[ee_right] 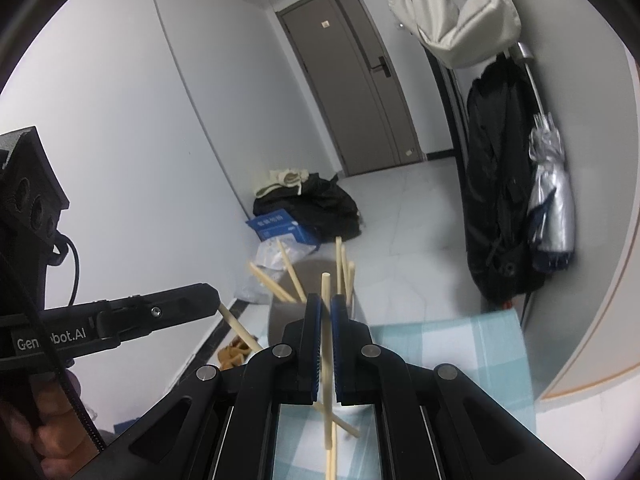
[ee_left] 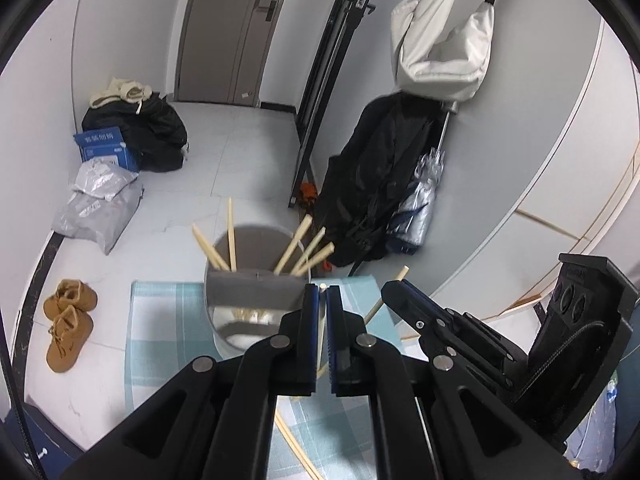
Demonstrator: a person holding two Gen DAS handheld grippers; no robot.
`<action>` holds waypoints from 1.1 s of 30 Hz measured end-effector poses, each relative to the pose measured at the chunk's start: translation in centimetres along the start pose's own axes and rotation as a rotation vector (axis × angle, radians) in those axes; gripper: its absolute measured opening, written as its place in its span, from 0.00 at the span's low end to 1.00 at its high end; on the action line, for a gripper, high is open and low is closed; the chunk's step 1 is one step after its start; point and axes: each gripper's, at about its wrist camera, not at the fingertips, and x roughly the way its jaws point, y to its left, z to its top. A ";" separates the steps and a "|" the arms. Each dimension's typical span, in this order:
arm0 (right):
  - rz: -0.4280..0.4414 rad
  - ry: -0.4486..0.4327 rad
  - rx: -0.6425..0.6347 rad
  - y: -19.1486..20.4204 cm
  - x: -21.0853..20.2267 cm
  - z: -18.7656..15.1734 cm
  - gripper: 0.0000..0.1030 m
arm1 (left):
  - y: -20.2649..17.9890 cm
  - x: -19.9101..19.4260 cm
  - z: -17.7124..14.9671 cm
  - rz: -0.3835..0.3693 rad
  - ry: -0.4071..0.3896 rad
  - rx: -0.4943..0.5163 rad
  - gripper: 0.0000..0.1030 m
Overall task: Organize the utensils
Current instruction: 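Raise both held chopsticks above the white holder's opening, then drop the chopsticks into the holder and open both grippers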
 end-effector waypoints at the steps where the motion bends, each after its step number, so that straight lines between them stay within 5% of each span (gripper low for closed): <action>1: 0.002 -0.005 -0.002 0.0 -0.1 0.4 0.04 | 0.1 -0.3 0.5 -0.001 -0.010 -0.003 0.01; 11: 0.035 -0.079 -0.048 1.9 -1.0 6.7 0.04 | 1.6 -3.0 5.7 -0.017 -0.105 -0.031 0.01; 20: 0.015 -0.129 -0.152 4.1 1.7 11.8 0.04 | 3.6 -2.8 9.2 0.047 -0.156 -0.013 0.01; 33: 0.015 -0.059 -0.117 1.9 7.6 10.0 0.04 | 5.1 2.0 7.9 0.070 -0.069 0.026 0.01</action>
